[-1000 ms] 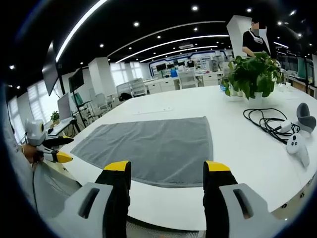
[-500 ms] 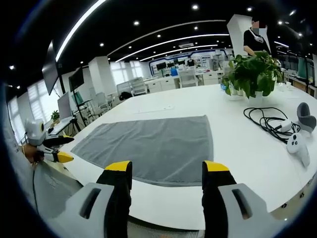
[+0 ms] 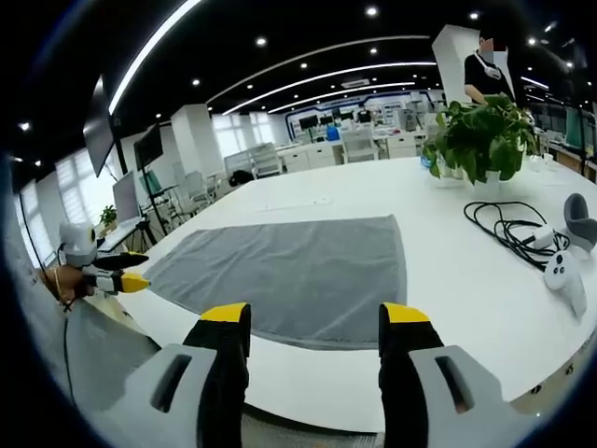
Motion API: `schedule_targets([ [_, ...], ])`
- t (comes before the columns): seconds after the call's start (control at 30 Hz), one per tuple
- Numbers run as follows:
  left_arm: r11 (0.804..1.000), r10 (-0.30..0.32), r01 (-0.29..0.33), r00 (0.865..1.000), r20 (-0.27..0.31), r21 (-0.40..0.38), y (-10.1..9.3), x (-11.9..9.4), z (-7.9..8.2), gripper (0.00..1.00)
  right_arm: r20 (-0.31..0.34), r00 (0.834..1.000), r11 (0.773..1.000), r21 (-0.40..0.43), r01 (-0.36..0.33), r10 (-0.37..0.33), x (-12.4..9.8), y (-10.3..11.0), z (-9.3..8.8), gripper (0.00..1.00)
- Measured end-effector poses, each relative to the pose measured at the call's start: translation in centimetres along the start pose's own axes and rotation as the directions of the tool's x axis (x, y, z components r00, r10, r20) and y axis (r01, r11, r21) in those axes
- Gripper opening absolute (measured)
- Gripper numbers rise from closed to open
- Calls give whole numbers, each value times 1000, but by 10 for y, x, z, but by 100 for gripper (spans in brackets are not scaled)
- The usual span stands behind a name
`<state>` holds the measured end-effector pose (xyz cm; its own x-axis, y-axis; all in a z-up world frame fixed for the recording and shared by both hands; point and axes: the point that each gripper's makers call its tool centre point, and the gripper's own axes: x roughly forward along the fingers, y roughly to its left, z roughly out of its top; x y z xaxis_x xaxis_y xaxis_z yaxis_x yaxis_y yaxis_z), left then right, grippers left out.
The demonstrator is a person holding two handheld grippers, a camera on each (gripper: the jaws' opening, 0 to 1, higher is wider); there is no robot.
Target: Fold the towel on the table until its edges align and the towel forms a compact rectangular stack.
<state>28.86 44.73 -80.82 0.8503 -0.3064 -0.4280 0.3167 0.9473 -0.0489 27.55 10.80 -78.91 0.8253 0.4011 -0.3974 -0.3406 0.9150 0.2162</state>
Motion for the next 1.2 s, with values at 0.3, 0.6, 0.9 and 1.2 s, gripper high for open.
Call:
schedule_targets([
  [0.3, 1000, 1, -1, 1000, -17, 23, -4, 0, -1, 86, 6, 1000, 1000, 6, -3, 3, 0, 0, 1, 55],
  [0.6, 999, 2, -1, 1000, -29, 50, -7, -2, 0, 86, 21, 1000, 1000, 14, -1, 1, -3, 0, 6, 54],
  [0.9, 998, 31, -30, 999, -21, 62, -9, -16, 3, 86, 82, 996, 999, -41, -30, 33, -1, 1, 36, 55],
  [1.2, 991, -66, 62, 997, 27, 116, -37, 4, 26, 87, 174, 985, 998, -61, -3, 13, 5, -33, 69, 55],
])
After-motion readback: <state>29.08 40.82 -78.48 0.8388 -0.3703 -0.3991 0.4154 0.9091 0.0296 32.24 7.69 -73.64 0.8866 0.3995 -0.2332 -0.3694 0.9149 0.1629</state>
